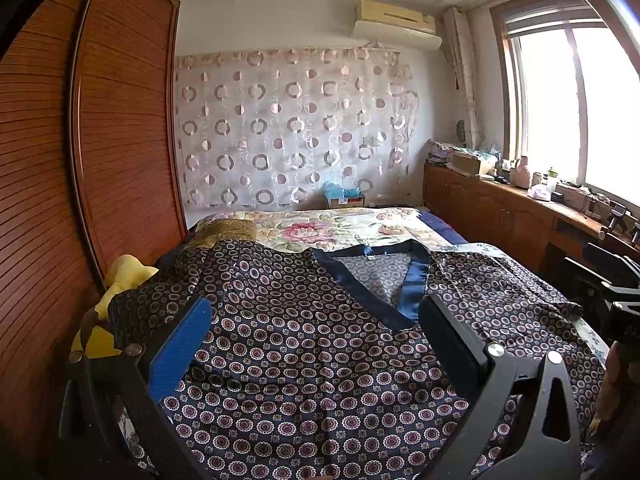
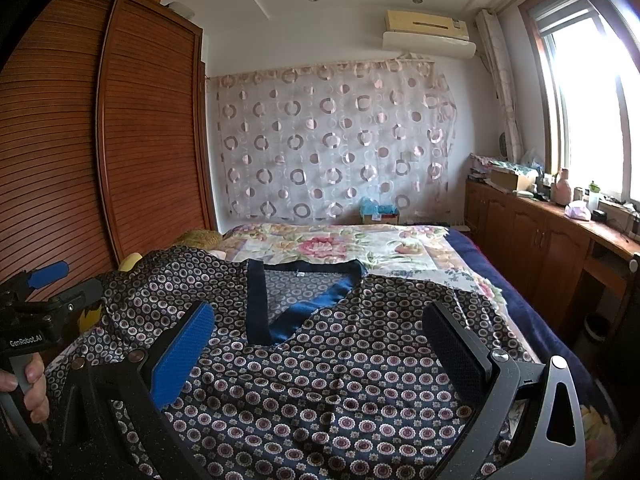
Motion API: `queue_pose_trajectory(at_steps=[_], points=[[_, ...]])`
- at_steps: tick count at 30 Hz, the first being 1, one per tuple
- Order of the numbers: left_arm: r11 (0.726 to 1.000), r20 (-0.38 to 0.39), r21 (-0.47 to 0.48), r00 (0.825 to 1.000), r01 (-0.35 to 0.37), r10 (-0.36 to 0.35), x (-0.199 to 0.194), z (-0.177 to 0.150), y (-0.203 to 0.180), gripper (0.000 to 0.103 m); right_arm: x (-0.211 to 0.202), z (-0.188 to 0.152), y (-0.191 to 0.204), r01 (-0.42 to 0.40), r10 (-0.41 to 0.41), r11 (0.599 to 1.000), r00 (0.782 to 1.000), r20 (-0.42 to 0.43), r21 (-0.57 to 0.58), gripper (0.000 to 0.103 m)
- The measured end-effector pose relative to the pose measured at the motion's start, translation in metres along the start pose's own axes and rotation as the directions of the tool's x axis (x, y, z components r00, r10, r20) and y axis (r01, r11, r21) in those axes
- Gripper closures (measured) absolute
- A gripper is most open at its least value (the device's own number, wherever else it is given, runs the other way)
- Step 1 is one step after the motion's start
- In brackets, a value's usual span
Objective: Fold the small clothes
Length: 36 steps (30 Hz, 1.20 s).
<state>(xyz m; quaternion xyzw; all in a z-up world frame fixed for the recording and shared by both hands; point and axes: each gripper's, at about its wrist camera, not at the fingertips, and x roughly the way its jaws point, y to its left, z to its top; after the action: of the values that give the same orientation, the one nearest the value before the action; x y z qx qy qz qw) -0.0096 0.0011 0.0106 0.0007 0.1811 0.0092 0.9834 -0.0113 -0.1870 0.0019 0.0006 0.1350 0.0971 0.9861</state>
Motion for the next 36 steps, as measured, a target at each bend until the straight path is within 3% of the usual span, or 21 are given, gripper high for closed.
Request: queue_pose_trajectory(at_steps=[15, 27, 36], points=[[1.0, 0.002, 0.003, 1.0, 0.003, -0.003, 0.0, 0.0, -0.002, 0.0, 0.001, 0.001, 0.002, -0.007, 0.007, 1.0, 1.0, 0.001, -0.001, 0.0], [0.999, -0.109, 0.002, 0.993, -0.047, 0.047, 0.026, -0.018, 0.026, 0.0, 0.018, -0.006, 0.008, -0.09, 0.089, 0.995, 0.995, -0.052, -0.03, 0.0], [0.997, -0.145, -0.014, 0.987, -0.077, 0.074, 0.036, -0.026, 0.055, 0.0, 0.031, -0.008, 0.011, -0.143, 0.137, 0.988, 0.986, -0.091, -0.061, 0.001]])
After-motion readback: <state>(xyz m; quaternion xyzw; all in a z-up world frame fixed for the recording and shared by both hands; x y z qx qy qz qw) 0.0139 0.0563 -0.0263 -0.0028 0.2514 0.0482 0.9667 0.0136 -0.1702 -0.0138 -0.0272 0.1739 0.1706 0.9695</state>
